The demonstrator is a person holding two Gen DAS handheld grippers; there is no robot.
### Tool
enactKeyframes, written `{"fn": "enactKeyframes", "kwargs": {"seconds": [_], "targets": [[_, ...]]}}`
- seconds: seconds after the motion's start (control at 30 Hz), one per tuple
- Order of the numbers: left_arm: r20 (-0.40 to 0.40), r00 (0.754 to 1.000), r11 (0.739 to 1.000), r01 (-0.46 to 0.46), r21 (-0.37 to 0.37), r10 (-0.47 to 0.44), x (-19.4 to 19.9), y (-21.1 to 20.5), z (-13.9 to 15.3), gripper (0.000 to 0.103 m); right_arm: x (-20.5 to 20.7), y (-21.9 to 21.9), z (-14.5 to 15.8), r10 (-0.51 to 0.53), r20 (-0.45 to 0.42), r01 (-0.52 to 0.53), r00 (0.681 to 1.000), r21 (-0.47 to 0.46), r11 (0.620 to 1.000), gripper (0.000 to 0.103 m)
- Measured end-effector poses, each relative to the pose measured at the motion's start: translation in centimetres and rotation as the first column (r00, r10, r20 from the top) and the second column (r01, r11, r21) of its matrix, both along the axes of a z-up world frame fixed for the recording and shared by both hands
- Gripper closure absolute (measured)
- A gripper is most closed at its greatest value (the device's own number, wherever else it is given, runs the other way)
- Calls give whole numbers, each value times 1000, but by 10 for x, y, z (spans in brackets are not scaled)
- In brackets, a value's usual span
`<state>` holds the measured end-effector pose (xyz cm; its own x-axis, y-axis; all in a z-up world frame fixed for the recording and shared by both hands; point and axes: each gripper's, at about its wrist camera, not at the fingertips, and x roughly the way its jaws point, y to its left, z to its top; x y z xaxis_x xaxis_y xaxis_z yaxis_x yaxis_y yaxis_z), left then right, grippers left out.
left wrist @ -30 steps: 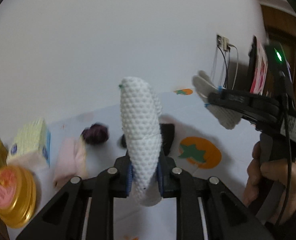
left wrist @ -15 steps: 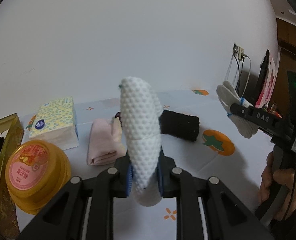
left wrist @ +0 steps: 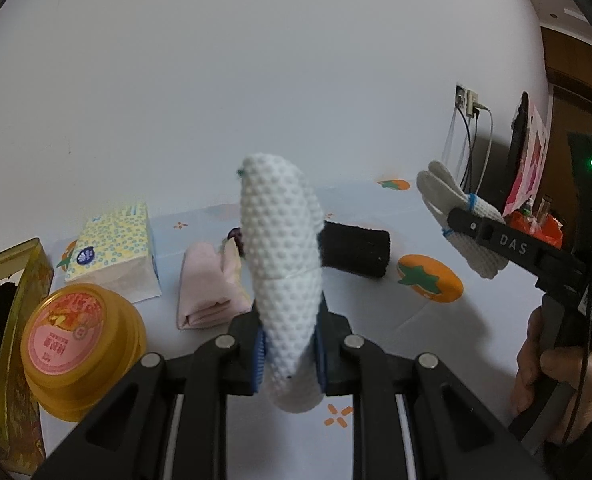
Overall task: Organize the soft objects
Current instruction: 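Carry the white sock with the left gripper while the right gripper carries the glove toward the tray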
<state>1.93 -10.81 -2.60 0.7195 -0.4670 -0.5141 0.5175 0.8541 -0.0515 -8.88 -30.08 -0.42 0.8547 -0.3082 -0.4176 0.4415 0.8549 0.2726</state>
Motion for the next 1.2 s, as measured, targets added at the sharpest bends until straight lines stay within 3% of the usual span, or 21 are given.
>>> {"fn": "enactKeyframes", "kwargs": {"seconds": [1.2], "targets": [[-6,997,997,75,5,-75,-12,11,-2,85,-5,37,-3,168,9,-168,986,69,983,63]]}}
